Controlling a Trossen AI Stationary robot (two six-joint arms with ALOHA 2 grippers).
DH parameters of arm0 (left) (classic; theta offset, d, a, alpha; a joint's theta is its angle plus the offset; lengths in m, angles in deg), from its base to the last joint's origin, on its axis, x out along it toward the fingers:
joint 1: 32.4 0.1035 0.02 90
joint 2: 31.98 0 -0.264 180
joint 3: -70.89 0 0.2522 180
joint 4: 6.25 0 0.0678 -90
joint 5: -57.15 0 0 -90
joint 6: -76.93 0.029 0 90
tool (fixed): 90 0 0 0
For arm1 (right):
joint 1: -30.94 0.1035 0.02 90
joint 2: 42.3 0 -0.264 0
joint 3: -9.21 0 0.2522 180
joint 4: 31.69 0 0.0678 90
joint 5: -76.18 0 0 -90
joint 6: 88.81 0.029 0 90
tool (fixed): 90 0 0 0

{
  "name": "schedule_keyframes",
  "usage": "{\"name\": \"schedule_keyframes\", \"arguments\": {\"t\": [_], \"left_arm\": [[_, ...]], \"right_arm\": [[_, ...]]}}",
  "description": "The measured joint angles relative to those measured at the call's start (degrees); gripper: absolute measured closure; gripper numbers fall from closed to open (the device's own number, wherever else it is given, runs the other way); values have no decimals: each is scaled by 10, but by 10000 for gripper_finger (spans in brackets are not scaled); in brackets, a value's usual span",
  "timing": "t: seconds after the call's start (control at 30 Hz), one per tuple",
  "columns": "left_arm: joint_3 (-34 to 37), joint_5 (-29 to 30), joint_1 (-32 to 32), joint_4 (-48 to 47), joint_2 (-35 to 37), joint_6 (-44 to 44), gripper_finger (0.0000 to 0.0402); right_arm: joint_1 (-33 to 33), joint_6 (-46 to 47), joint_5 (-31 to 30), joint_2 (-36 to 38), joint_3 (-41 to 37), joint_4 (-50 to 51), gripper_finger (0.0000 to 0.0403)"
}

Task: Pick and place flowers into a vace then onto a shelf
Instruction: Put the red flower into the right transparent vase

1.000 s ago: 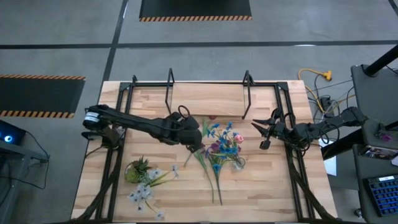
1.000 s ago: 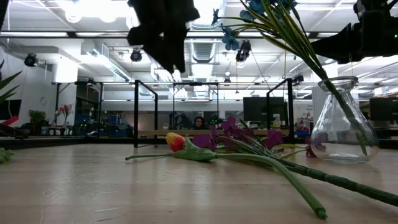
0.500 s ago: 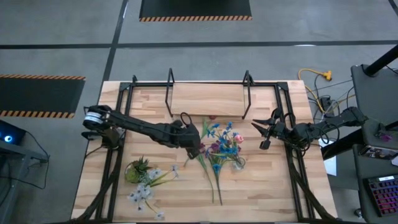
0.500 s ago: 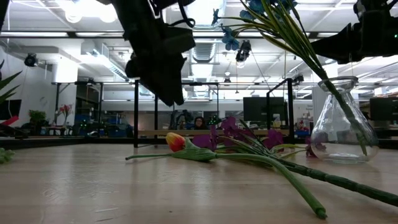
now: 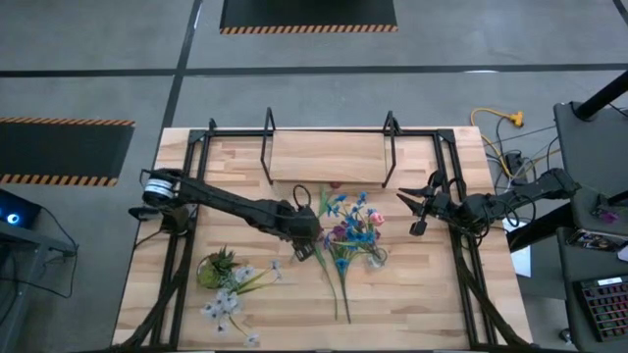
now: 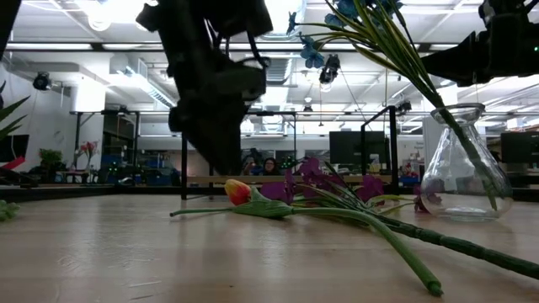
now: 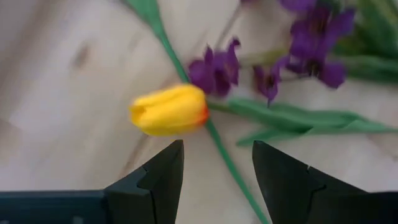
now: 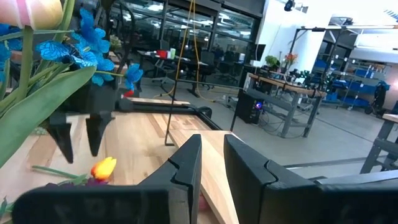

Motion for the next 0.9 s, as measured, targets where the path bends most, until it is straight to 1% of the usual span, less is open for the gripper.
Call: {"name": "schedule_keyframes", "arguments": {"t": [0.23,0.37,0.53,0.7,0.9], "left_arm": [[0,-10,0,0,-31,0,227],[0,-28,0,1,-32,0,227],[3,-29,-1,4,-32,0,227],[32,-52,-1,51,-32,0,227],[57,-50,-1,73,-30,0,229]], "right_arm": [[0,0,0,1,0,9,344],[0,0,0,1,0,12,344],[0,0,0,1,0,13,344],[0,-1,0,1,0,13,344],[0,-2,0,1,0,12,344]]}}
